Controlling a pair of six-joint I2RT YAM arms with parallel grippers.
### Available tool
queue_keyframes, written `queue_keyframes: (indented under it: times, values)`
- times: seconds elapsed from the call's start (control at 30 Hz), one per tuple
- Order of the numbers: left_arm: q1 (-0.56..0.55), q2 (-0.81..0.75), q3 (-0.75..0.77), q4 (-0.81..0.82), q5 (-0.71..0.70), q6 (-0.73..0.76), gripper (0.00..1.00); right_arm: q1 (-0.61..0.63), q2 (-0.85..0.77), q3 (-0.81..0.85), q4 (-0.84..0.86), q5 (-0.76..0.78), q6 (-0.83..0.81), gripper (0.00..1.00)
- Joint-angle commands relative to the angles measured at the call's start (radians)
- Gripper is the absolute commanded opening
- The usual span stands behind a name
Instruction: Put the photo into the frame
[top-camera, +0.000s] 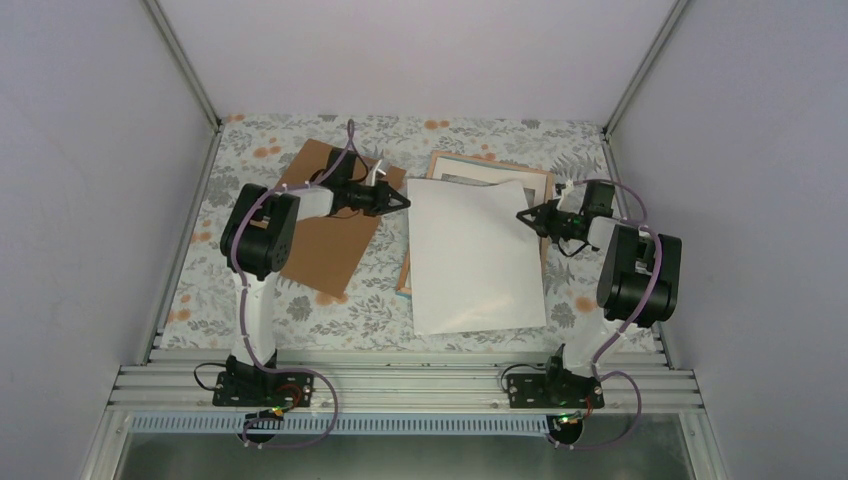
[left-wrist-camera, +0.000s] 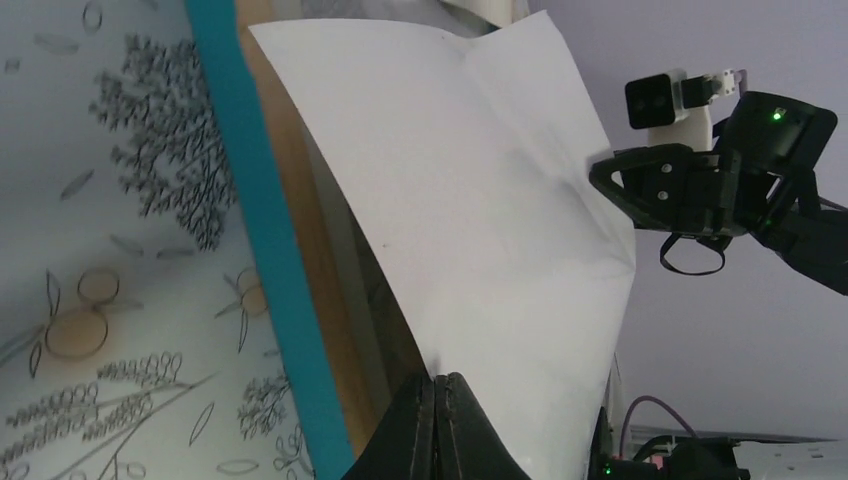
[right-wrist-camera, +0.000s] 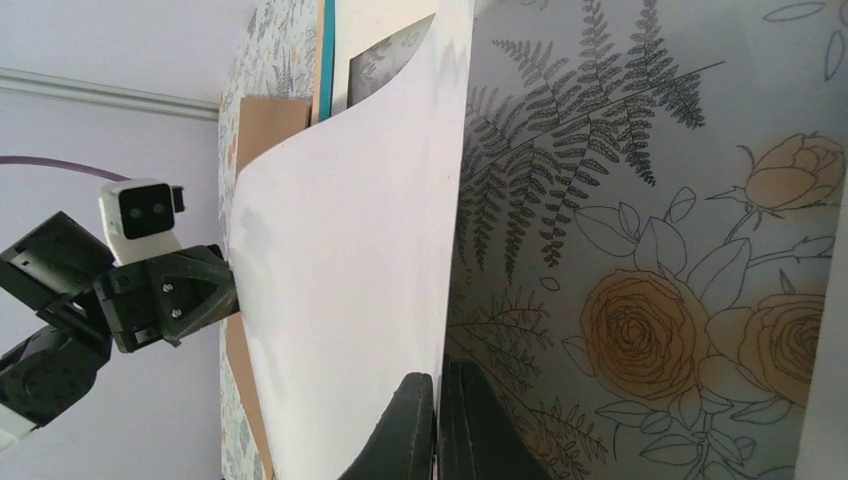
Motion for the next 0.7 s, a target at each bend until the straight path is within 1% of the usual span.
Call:
queue_keyframes:
  times: [0.0, 0.2, 0.33, 0.63, 0.67]
  values:
    - [-0.009, 0.034, 0.092, -0.076, -0.013, 0.078, 0.02, -0.001, -0.019, 0.002, 0.035, -0.006, -0.014, 0.04]
    - [-0.011, 0.126, 0.300, -0.259, -0.107, 0.210, 0.02, -0.002, -0.013, 0.037, 0.015, 0.046, -0.064, 0.04]
    - [-0.018, 0.188, 0.439, -0.341, -0.146, 0.272, 0.02, -0.001, -0.013, 0.044, 0.034, 0.059, -0.085, 0.04]
    - [-0.041, 0.311, 0.629, -0.401, -0.224, 0.334, 0.03, 0.000, 0.012, 0.083, 0.061, 0.129, -0.108, 0.04]
    - [-0.045, 0.321, 0.650, -0.409, -0.241, 0.347, 0.04, -0.001, 0.017, 0.089, 0.061, 0.134, -0.108, 0.04]
